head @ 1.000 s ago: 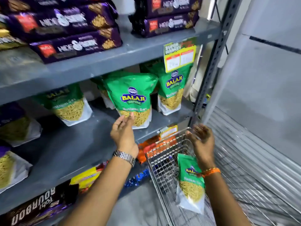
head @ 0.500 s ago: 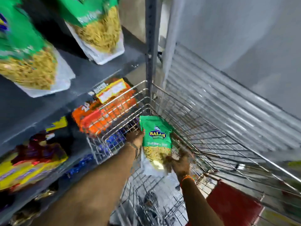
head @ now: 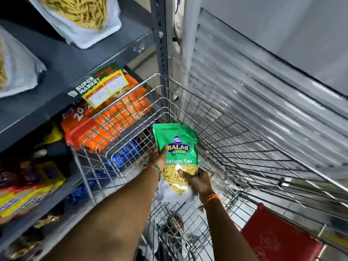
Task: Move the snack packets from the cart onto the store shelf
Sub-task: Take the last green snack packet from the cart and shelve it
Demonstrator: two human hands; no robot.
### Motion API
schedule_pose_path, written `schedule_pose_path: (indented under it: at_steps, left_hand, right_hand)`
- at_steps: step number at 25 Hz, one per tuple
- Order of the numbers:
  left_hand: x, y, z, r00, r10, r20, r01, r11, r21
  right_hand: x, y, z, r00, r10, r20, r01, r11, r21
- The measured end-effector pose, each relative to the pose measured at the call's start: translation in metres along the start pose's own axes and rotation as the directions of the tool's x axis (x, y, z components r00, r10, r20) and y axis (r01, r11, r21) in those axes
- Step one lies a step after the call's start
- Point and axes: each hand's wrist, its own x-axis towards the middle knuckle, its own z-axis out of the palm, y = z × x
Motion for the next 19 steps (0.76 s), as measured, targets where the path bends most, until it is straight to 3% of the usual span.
schedule_pose_path:
  at_steps: [7, 11, 15, 19]
  left_hand:
    - [-0.063, 0.025, -0.039, 0.999, -0.013, -0.039, 0.011, 0.998, -0.055]
    - [-0.122, 0.052, -0.068, 0.999, 0.011, -0.047, -0.024, 0.959, -0.284]
    - [-0.18, 0.08, -0.106, 0.98, 0.194, -0.051, -0.196, 0.873, -0.446]
    - [-0.237, 0.106, -0.171, 0.927, 0.343, -0.154, -0.375, 0.809, -0.453]
  right_hand:
    - [-0.064, -0.013, 0.005, 0.996, -0.066, 0.06, 0.064, 0.997, 0.034]
    - [-0.12, -0.05, 0.005, 0.978, -0.197, 0.066, 0.194, 0.98, 0.05]
    - [-0.174, -0.094, 0.007, 0.912, -0.4, 0.094, 0.393, 0.916, 0.084]
    - [-0.229, -0.148, 0.037, 0.802, -0.557, 0.215, 0.563, 0.826, 0.039]
